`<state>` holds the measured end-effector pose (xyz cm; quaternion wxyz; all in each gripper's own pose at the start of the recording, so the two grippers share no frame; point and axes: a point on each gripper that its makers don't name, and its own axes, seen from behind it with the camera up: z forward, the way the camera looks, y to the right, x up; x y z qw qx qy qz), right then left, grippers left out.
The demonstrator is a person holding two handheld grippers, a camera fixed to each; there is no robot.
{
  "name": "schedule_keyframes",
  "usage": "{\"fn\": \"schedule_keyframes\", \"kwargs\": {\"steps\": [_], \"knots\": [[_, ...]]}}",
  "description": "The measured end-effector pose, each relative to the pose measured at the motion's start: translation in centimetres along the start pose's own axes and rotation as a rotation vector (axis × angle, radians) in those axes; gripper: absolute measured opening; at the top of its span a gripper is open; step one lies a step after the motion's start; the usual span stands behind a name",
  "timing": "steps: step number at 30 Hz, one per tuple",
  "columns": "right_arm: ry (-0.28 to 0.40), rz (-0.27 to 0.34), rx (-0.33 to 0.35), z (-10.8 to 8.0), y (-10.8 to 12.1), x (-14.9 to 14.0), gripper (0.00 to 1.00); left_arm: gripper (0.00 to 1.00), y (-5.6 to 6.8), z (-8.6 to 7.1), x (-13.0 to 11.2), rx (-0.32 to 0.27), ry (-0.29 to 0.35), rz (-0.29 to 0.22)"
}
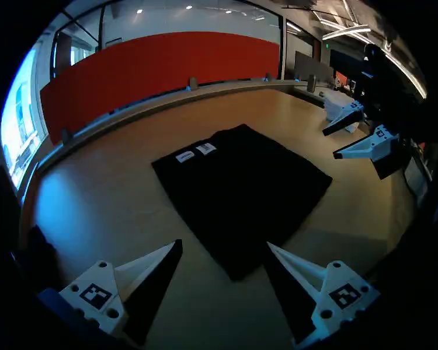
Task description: Fold towel
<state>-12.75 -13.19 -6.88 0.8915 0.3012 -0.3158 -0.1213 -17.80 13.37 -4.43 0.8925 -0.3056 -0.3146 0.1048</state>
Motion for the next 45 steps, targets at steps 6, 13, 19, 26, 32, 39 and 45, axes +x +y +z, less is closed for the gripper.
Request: {"fn": "schedule_keyframes", "kwargs": {"steps": [6,13,19,26,32,39,45], "knots": [[-0.039,-0.017,0.016,1.2,-0.7,-2.0,1.0,0.96,0.7,1.3,-1.8,-0.021,-0.046,0.008],[-0.072,-0.03,0.027,1.8,-1.0,-3.8,0.99,0.96,1.7,2.3,-3.8,-0.047,-0.104,0.024],[-0.095,-0.033,0.032,2.2,-0.8,-4.8,1.0,0.96,2.2,2.9,-4.7,-0.057,-0.134,0.03],[-0.127,-0.027,0.05,2.4,-1.0,-6.0,0.96,0.96,2.8,3.3,-5.2,-0.064,-0.157,0.027],[-0.143,-0.027,0.055,2.4,-0.9,-6.6,0.92,0.96,2.7,3.3,-5.2,-0.06,-0.16,0.013],[-0.152,-0.024,0.068,2.6,-1.0,-7.2,0.85,0.95,2.7,3.4,-5.3,-0.056,-0.156,0.018],[-0.157,-0.019,0.08,2.8,-1.2,-7.6,0.78,0.95,2.7,3.4,-5.3,-0.043,-0.166,0.027]]}}
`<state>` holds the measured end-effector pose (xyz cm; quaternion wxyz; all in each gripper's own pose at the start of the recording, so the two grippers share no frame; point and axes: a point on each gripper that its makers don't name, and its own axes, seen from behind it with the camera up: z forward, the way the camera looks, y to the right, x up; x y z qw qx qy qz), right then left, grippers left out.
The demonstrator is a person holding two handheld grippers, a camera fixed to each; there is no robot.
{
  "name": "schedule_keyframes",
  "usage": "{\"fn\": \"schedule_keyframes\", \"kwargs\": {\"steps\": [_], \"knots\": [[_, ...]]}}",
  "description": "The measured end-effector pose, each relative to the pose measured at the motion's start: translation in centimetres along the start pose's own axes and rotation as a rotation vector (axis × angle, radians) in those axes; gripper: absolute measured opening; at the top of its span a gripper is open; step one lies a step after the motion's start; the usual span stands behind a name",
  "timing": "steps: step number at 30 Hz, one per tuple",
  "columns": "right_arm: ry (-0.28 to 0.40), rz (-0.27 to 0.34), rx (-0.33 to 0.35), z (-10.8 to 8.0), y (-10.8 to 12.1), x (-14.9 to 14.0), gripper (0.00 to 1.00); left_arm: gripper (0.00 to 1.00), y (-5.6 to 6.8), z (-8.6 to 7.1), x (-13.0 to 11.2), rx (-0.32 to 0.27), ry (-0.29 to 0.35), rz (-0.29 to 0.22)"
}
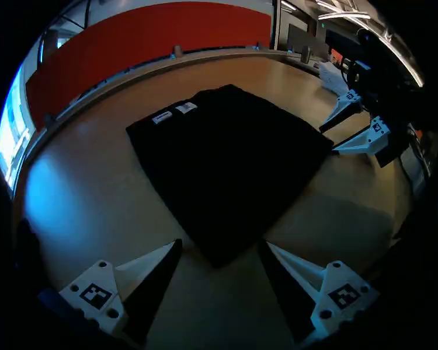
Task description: Fold towel
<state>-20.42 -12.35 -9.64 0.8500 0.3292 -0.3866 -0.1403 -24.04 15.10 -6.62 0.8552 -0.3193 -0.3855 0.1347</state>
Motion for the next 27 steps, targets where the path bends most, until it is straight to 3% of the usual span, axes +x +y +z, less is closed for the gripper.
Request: {"fn": "schedule_keyframes", "kwargs": {"steps": [8,16,22,27], "knots": [[-0.002,-0.01,0.014,0.05,-0.29,0.0,0.66,0.91,0.02,-0.02,0.04,0.012,-0.012,-0.01],[-0.004,-0.003,0.014,0.06,-0.41,0.11,0.51,0.77,0.43,0.0,0.02,0.013,-0.015,-0.01],[-0.002,0.017,0.002,0.08,-0.12,0.19,0.33,0.71,0.55,-0.06,0.0,0.013,-0.02,-0.013],[-0.002,0.023,0.0,0.09,-0.09,0.16,0.32,0.6,0.67,-0.12,-0.05,0.012,-0.023,-0.012]]}}
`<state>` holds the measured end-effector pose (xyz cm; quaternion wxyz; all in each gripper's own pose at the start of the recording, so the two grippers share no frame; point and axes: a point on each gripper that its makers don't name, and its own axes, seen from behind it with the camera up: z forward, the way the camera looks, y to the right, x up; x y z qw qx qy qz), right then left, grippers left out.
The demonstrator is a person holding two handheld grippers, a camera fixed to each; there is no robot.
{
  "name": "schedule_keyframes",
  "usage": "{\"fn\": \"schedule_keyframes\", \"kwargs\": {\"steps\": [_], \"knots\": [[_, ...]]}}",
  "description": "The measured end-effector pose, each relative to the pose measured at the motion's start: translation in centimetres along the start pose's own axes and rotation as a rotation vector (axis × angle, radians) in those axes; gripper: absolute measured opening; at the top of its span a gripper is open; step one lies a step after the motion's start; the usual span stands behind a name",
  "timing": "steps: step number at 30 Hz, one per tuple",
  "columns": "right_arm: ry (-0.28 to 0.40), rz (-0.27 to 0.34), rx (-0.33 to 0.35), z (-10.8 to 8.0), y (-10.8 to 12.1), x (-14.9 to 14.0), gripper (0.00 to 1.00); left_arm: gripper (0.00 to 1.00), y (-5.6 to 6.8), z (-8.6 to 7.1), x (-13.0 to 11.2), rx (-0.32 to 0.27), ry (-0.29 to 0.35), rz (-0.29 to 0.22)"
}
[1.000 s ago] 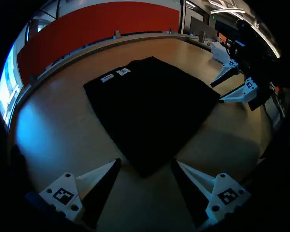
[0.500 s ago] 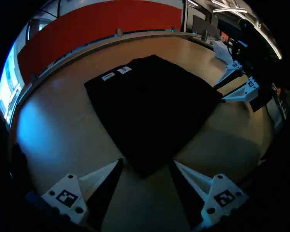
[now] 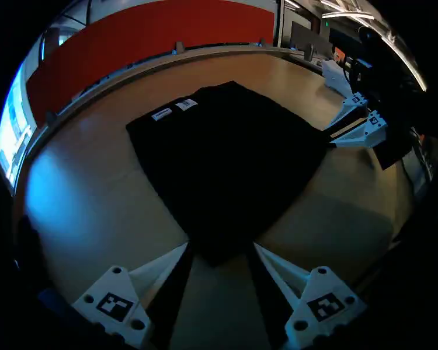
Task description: Fold towel
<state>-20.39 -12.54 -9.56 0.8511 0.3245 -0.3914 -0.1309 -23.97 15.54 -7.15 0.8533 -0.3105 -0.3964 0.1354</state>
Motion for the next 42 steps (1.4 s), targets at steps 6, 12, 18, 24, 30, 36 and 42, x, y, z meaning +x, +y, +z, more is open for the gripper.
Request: {"fn": "schedule_keyframes", "kwargs": {"steps": [6,12,18,24,30,36,42], "knots": [[-0.003,-0.002,0.002,0.1,0.0,0.0,0.31,0.53,0.0,-0.1,0.1,-0.001,-0.002,-0.003],[-0.003,0.001,0.02,0.1,-0.4,0.1,0.27,0.28,-0.7,-0.2,0.2,0.018,-0.007,-0.023],[0.001,-0.003,0.031,0.3,-1.0,0.4,0.21,0.19,-1.0,-0.1,0.2,0.035,-0.006,-0.046],[0.008,-0.011,0.034,0.0,-1.2,0.6,0.17,0.16,-0.7,-0.2,0.3,0.032,-0.004,-0.048],[0.031,0.014,0.021,-0.5,-0.8,1.6,0.16,0.15,-0.1,-0.4,0.6,0.014,0.001,-0.059],[0.054,0.031,0.019,-1.5,-0.6,2.7,0.16,0.15,-0.1,-1.3,1.6,0.019,0.018,-0.068],[0.066,0.016,0.015,-2.8,-0.7,4.0,0.16,0.15,-0.3,-2.9,2.9,0.024,0.038,-0.09]]}}
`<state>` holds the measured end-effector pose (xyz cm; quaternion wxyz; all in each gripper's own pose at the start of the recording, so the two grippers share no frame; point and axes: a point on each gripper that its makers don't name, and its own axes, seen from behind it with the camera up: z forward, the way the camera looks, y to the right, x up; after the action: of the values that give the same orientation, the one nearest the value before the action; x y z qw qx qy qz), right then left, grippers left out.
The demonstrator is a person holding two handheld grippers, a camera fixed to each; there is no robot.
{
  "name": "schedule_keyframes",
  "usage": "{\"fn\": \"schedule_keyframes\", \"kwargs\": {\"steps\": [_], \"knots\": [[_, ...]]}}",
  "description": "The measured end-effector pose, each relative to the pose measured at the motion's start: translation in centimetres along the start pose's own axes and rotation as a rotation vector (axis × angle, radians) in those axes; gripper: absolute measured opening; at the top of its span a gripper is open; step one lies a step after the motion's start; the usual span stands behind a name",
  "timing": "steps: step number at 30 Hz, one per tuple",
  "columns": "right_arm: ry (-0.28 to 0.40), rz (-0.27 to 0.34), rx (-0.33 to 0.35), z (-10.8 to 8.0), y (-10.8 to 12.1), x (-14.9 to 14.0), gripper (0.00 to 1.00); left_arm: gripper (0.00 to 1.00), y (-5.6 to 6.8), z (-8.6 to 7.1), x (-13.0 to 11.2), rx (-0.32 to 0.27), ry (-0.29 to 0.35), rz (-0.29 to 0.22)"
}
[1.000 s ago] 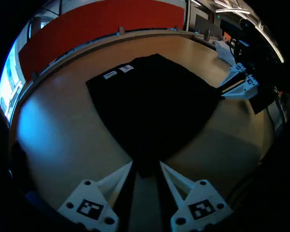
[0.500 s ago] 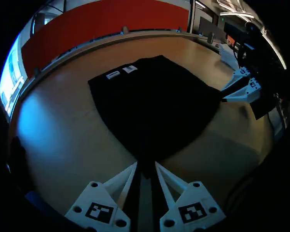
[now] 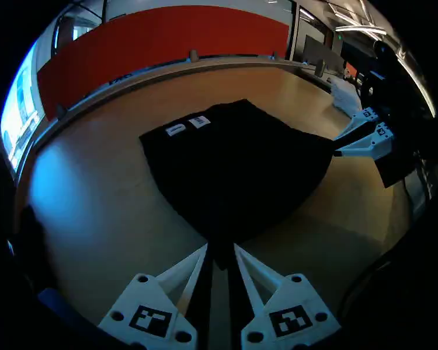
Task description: Fold towel
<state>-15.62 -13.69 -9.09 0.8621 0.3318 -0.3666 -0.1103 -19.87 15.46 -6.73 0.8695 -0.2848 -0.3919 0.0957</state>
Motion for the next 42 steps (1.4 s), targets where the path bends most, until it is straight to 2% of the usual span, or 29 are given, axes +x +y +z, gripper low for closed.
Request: {"fn": "schedule_keyframes", "kwargs": {"steps": [9,20,31,42], "knots": [[0.016,-0.035,-0.008,-2.4,-0.4,2.5,0.16,0.15,0.3,-2.6,1.5,0.003,0.011,-0.007],[0.017,-0.05,-0.001,-5.6,-1.4,4.4,0.16,0.15,1.2,-5.5,2.6,-0.009,0.008,-0.029],[-0.011,-0.06,0.014,-7.7,-2.3,4.3,0.16,0.15,2.6,-7.9,2.7,-0.035,-0.005,-0.034],[-0.027,-0.068,0.03,-9.0,-3.2,4.3,0.16,0.15,3.3,-9.4,2.8,-0.052,-0.01,-0.036]]}}
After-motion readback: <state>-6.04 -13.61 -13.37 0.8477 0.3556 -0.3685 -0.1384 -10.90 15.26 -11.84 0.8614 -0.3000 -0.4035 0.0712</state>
